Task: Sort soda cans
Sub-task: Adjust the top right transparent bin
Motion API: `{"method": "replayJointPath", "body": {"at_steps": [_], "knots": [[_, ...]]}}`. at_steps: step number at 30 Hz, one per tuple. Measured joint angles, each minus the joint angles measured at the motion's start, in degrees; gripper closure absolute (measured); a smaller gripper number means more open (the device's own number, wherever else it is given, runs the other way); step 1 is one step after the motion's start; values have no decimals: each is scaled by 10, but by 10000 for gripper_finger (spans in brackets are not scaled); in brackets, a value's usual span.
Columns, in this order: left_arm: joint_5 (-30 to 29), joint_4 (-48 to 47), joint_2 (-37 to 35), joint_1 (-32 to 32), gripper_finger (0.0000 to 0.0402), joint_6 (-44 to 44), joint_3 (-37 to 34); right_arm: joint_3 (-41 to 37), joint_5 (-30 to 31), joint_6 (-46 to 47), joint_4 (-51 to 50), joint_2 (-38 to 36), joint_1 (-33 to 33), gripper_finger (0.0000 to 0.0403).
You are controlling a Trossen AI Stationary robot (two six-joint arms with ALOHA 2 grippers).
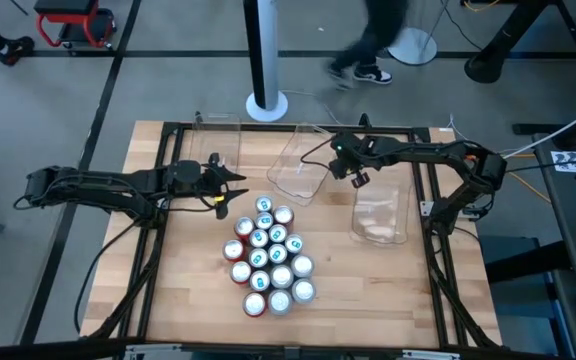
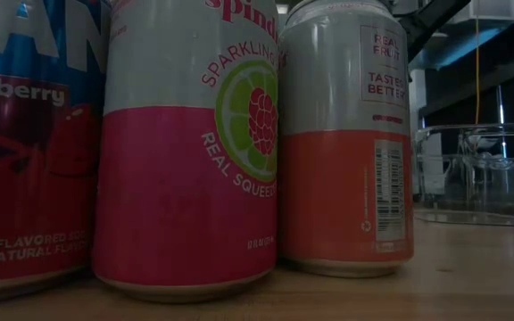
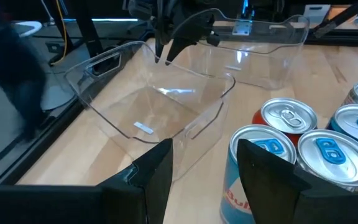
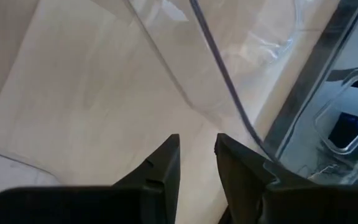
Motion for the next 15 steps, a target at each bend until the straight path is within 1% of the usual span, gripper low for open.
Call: {"method": "replayJointPath", "body": {"at_steps": [4,9,15], "knots": [[0,0,0,0,233,-2,0,0,1,-2,36,0,0,299],[0,1,0,0,233,-8,0,0,17,-16,103,2,0,299],[0,-2,0,0,233,-7,0,1,14,-17,143,33,-13,299]]}}
